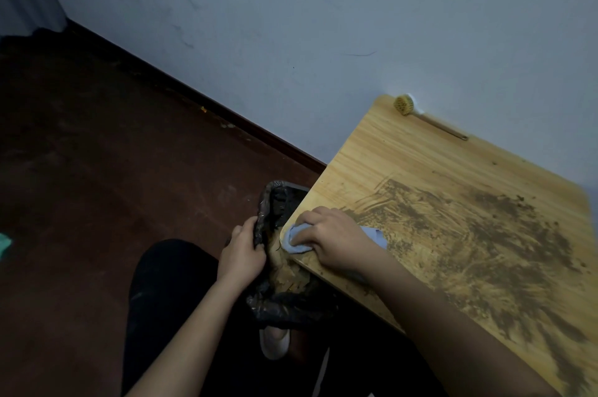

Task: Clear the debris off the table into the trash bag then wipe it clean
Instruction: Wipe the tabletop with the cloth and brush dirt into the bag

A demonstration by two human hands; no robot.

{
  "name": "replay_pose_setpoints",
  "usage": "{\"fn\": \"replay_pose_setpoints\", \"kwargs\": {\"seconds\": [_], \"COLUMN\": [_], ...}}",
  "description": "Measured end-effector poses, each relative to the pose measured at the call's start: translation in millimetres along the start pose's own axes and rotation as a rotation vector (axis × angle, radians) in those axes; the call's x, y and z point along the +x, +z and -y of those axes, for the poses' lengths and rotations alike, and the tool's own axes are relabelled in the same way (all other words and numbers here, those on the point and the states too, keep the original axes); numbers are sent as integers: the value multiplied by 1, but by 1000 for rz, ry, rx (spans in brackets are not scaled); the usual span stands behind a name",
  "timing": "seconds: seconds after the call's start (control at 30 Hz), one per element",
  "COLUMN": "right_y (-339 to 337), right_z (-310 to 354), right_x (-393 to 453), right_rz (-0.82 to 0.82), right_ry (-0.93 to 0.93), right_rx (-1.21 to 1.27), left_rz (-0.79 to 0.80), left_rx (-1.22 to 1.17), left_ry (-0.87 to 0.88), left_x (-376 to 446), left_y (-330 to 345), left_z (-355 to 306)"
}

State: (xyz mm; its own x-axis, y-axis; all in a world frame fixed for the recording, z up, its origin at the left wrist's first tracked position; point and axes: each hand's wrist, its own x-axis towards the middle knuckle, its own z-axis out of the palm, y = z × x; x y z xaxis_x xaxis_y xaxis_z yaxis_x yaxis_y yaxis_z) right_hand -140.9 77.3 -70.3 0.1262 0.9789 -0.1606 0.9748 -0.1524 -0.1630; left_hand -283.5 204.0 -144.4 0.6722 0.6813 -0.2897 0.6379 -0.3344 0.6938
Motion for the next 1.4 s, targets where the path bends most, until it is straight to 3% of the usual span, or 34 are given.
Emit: {"fn": "replay_pose_setpoints", "kwargs": {"seconds": [0.23,0.57,0.97,1.1,1.23,1.4], "right_y": [-17,-13,2,-6,-6,2], "right_z": [-34,-71,-34,-44,-49,-35], "right_x": [-10,-19,-21,-26,-31,-30], "right_rz": [-172,-181,-65,-173,-134,-96], "right_ry": [371,727,368,439,539,474], "right_rx": [-1,67,29,34,7,-2], "left_rz": [-11,-20,-12,-3,-3,-11], "left_rx": [3,-16,-2,11,16,19], "left_ry": [-5,-9,-28,-22,-20,-13], "left_x": [-1,-1,0,-1,-4,-7], "left_y": [0,3,6,6,5,6], "left_z": [-1,1,0,-2,-4,-8]}}
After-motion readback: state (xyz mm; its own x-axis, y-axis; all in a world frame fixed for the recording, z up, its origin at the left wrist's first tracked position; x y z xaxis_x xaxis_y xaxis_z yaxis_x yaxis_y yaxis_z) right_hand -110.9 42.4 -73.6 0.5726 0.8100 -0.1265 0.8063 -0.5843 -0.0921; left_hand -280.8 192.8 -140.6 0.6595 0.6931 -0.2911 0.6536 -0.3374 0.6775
